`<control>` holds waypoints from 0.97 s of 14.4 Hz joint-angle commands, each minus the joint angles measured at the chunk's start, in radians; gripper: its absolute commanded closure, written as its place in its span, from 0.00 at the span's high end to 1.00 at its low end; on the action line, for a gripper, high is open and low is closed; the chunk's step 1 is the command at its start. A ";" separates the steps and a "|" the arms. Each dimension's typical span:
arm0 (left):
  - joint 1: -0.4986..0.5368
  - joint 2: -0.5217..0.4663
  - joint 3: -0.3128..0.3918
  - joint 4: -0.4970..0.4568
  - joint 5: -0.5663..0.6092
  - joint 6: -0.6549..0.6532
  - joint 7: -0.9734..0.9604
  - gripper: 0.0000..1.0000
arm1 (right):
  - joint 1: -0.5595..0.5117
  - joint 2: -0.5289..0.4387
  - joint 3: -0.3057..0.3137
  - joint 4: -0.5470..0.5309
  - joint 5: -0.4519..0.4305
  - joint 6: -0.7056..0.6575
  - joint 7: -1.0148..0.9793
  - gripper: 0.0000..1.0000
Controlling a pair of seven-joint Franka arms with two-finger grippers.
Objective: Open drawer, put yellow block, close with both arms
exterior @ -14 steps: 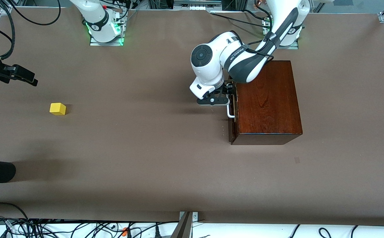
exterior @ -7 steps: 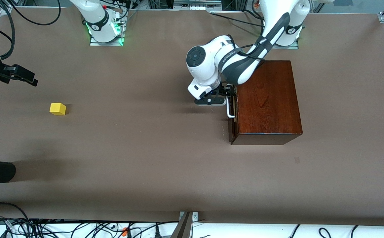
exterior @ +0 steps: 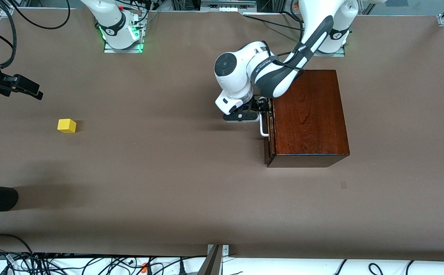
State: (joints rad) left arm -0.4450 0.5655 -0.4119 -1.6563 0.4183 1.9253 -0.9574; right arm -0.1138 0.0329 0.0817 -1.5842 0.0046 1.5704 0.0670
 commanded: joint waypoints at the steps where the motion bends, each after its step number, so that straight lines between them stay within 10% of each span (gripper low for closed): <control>1: -0.023 0.039 0.001 0.029 0.014 0.101 -0.024 1.00 | -0.017 -0.002 -0.011 0.012 -0.006 -0.015 -0.068 1.00; 9: -0.066 0.096 -0.001 0.119 -0.006 0.130 -0.060 1.00 | -0.018 0.019 -0.262 0.003 0.000 0.019 -0.407 1.00; 14: -0.081 0.117 -0.001 0.170 -0.033 0.136 -0.061 1.00 | -0.015 -0.016 -0.284 -0.135 0.000 0.114 -0.414 1.00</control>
State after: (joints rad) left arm -0.4959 0.6160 -0.4103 -1.5804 0.4081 2.0067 -1.0223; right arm -0.1307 0.0571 -0.2056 -1.6413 0.0042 1.6320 -0.3356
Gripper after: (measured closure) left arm 0.000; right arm 0.000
